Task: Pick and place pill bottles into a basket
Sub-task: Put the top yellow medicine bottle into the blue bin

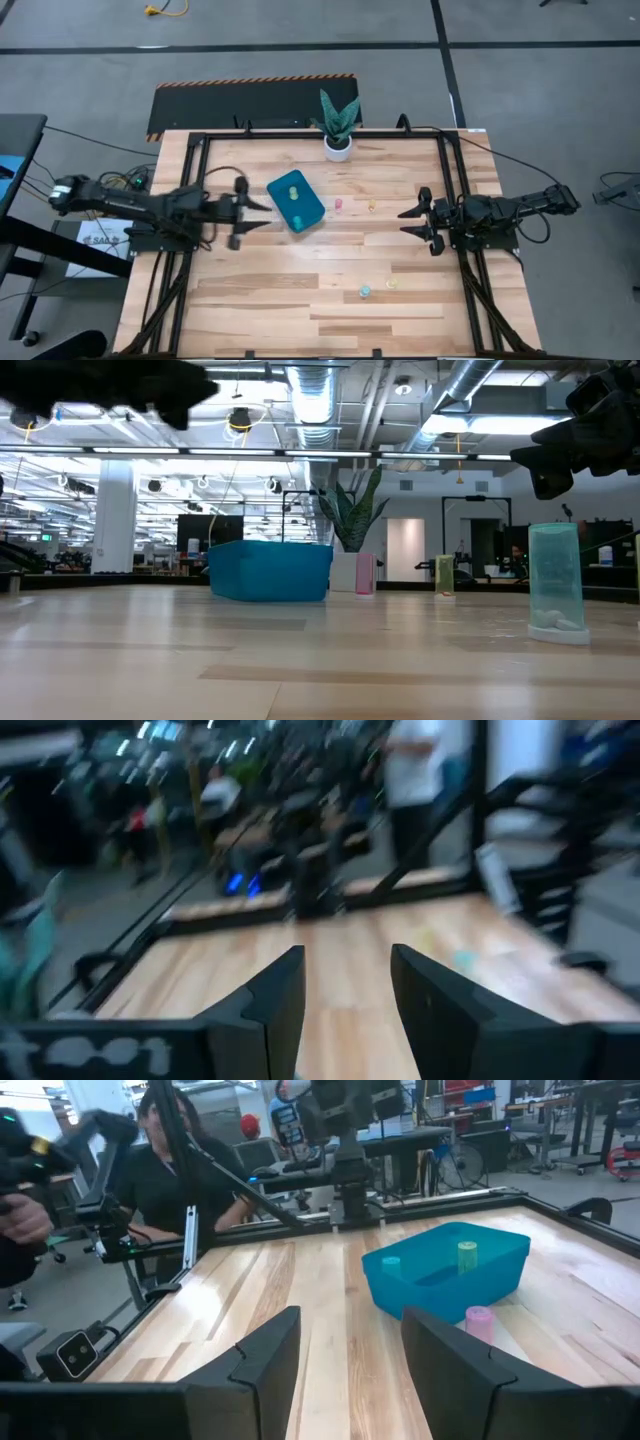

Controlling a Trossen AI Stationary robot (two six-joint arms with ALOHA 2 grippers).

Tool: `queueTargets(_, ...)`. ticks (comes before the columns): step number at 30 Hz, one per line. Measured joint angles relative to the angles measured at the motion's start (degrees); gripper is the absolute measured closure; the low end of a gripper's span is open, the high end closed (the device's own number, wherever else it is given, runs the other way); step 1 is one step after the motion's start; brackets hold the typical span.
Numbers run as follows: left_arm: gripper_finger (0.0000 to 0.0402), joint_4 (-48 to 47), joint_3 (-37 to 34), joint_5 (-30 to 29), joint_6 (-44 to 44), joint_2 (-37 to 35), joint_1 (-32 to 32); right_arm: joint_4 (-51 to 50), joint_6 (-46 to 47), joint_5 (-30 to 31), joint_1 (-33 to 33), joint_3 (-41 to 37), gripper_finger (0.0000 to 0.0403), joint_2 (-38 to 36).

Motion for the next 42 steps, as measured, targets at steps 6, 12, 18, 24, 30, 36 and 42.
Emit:
queueTargets(6,0.0262,6.1,-12.7,5.2,-2.0,-16.4,0.3,0.0,0.0,0.0,0.0,0.0,0.0233,0.0)
queueTargets(12,0.0262,-6.3,-14.7,10.1,-2.6,-30.4,0.3,0.0,0.0,0.0,0.0,0.0,0.0233,0.0)
queueTargets(18,0.0262,-16.6,-14.7,12.0,-2.6,-40.5,0.3,0.0,0.0,0.0,0.0,0.0,0.0233,0.0)
queueTargets(24,0.0262,-19.1,-14.5,11.3,-6.7,-38.8,0.3,0.0,0.0,0.0,0.0,0.0,0.0233,0.0)
queueTargets(30,0.0262,-21.9,-14.5,7.6,-12.3,-38.8,0.3,0.4,-1.8,0.3,0.0,0.0,0.0233,0.0)
queueTargets(36,0.0262,-26.1,-14.4,6.2,-12.4,-38.8,0.3,11.6,-5.9,0.1,0.0,-0.2,0.0233,0.0)
queueTargets(42,0.0262,-26.6,-14.3,3.7,-12.5,-38.4,0.3,16.2,-9.5,2.0,-0.5,-0.1,0.0233,0.0)
